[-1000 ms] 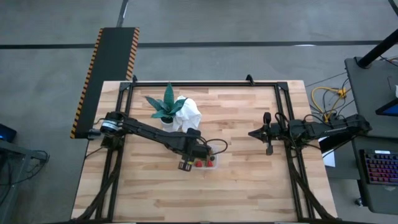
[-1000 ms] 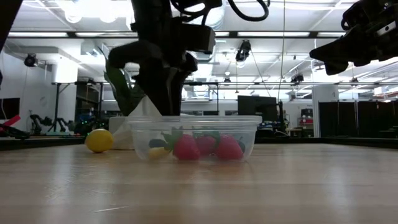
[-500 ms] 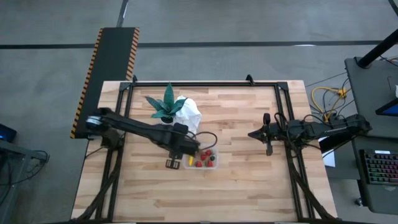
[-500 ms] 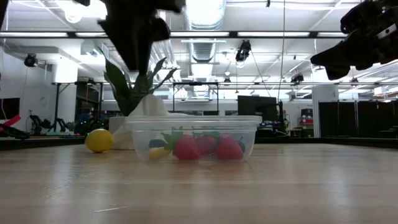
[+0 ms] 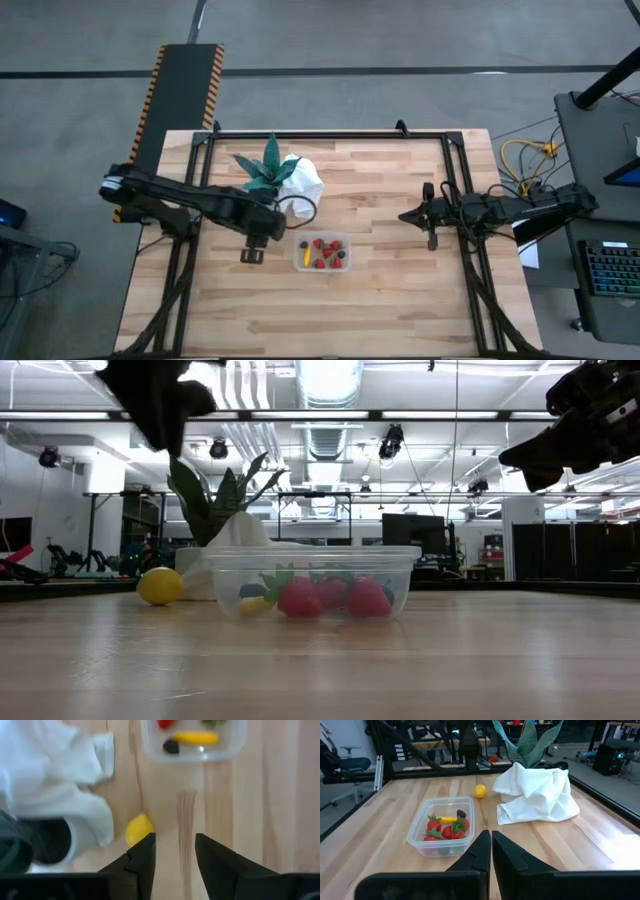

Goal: Pick and placing Produce into tupperware
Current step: Put the lemon into the bin

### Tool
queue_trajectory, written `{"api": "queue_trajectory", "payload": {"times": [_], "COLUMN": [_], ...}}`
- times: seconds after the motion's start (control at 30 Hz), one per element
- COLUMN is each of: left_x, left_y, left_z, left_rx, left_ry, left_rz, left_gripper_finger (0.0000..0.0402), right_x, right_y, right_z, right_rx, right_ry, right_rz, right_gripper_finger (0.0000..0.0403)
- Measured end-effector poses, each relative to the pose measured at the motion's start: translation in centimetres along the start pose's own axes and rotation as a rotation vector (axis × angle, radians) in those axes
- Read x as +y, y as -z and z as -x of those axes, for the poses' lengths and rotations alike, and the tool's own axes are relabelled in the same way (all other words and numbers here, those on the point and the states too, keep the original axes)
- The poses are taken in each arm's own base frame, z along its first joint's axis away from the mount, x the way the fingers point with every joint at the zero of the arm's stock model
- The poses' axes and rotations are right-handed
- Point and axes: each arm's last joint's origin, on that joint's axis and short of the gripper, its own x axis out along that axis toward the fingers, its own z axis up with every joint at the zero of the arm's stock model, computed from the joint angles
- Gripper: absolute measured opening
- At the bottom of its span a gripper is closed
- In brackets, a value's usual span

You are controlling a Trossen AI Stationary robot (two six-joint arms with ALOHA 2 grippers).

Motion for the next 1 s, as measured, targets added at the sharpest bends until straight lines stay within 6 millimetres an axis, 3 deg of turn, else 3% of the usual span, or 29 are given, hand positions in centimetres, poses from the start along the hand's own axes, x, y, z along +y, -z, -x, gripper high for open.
{"api": "queue_trajectory", "payload": {"times": [0.17, 0.43, 1.0], "left_x": [-0.1, -0.1, 0.5], "left_y": [1.9, 2.6, 2.8], "left_z": [-2.6, -5.2, -8.9], "left_rx": [0.010, 0.023, 0.146], "left_ry": [-0.002, -0.109, -0.180], "left_rz": [0.028, -0.079, -0.130], "left_gripper_finger": [0.0156, 0.0221, 0.0226], "right_x": [0.0, 0.0, 0.0], "right_y": [0.0, -0.1, 0.0], "right_z": [0.0, 0.0, -0.1], "right_rx": [-0.003, -0.010, 0.000], "right_ry": [0.000, 0.000, 0.003], "right_rz": [0.000, 0.008, 0.011], "right_gripper_finger": [0.0009, 0.0009, 0.0009]}}
